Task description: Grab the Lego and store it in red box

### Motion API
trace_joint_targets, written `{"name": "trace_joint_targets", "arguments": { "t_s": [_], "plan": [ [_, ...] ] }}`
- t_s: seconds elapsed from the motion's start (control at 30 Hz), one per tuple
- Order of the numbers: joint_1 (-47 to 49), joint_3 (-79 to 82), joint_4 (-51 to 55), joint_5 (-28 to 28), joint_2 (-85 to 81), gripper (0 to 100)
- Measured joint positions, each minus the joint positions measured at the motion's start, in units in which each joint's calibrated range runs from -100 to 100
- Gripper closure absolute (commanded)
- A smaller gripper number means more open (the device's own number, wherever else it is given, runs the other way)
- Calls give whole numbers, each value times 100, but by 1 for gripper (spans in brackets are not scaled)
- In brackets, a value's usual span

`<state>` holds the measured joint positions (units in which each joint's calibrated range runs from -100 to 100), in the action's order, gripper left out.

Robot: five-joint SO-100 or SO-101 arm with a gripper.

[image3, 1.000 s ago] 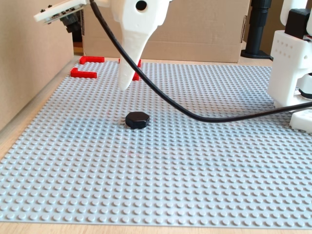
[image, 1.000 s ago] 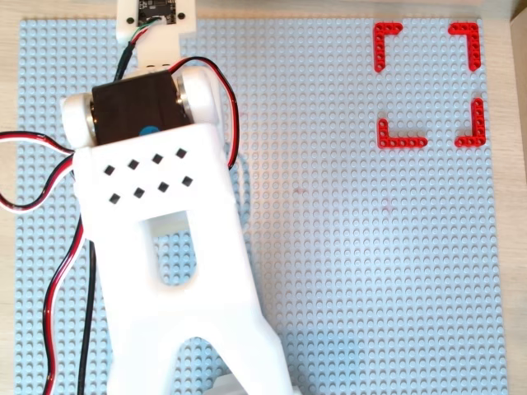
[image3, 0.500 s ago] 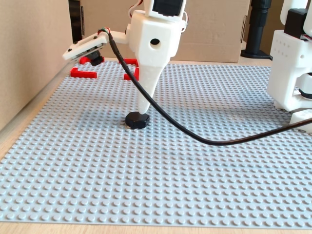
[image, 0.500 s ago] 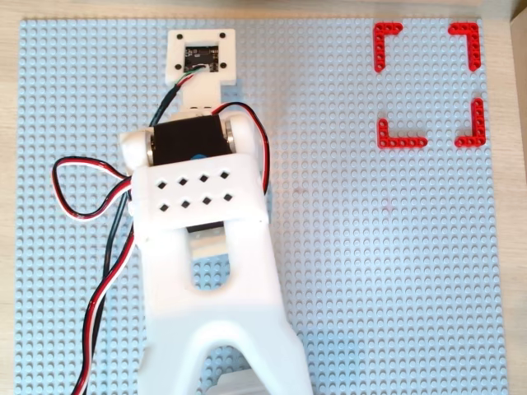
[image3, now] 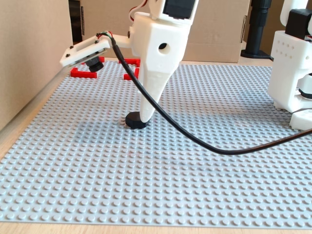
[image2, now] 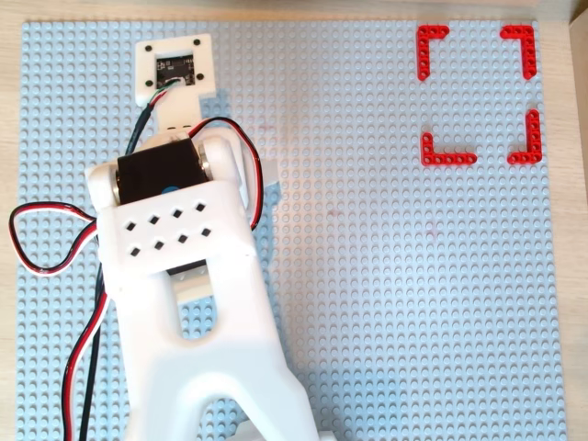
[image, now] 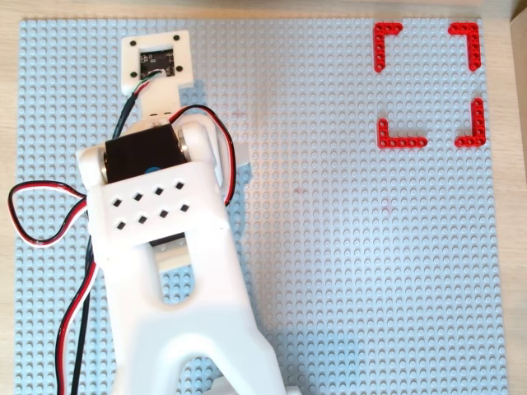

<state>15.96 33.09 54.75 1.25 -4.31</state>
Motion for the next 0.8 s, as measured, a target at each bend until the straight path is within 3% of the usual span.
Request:
{"name": "trace_joint_targets", "arguments": {
  "t_s": [0.63, 0.8],
  "plan": [
    [15, -9, -285, 5, 609, 71],
    [15, -18, -337, 5, 617, 84]
  ]
}}
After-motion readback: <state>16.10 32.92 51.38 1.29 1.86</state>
